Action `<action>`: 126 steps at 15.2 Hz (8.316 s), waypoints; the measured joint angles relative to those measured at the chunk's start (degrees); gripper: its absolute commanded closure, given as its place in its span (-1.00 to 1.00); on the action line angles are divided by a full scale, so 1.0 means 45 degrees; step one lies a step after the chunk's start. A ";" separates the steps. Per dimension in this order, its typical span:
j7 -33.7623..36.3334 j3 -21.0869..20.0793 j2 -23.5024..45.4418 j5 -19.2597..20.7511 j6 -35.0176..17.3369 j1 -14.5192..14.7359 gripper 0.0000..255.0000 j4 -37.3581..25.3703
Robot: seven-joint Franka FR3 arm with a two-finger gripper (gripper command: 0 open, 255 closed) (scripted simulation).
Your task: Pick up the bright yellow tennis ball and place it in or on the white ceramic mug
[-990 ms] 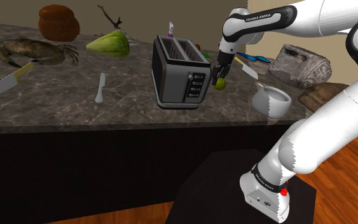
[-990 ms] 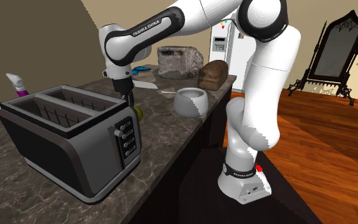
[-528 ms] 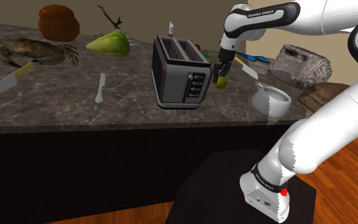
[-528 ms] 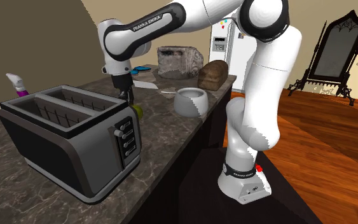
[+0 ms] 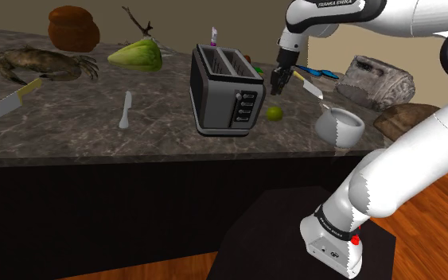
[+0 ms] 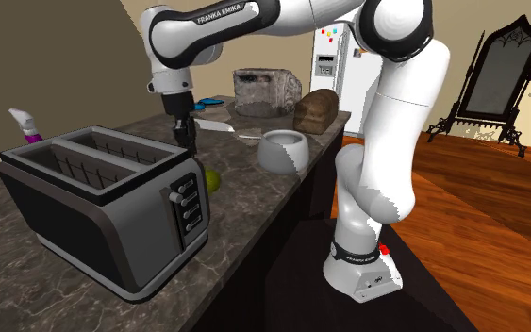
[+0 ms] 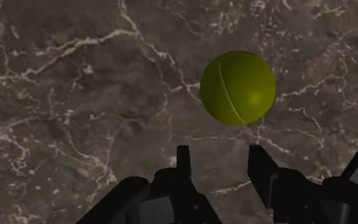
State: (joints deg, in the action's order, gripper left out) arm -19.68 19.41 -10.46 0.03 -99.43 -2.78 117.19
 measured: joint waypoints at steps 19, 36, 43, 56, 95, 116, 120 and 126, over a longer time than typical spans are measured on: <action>0.1535 -0.1248 -0.3595 0.0111 -0.1216 0.0393 -1.00 0.4568; 0.1406 -0.1494 -0.3487 0.0028 -0.1705 0.0065 1.00 0.5102; 0.0968 -0.1646 -0.3049 0.0053 -0.2058 0.0389 -1.00 0.4132; 0.0606 -0.1652 -0.2625 0.0077 -0.3559 0.0546 -1.00 0.4695; 0.0894 -0.1890 -0.3061 0.0051 0.0740 0.0612 1.00 0.0817; -0.1742 -0.0038 -0.6619 0.1863 0.3538 -0.0781 1.00 0.1466; -0.2679 0.0652 -0.7488 0.2582 0.4011 -0.1235 1.00 0.1761; -0.4237 0.1781 -0.8515 0.3777 0.4825 -0.1874 1.00 0.1718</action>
State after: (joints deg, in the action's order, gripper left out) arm -38.75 27.43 -48.78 17.02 -77.71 -11.21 124.92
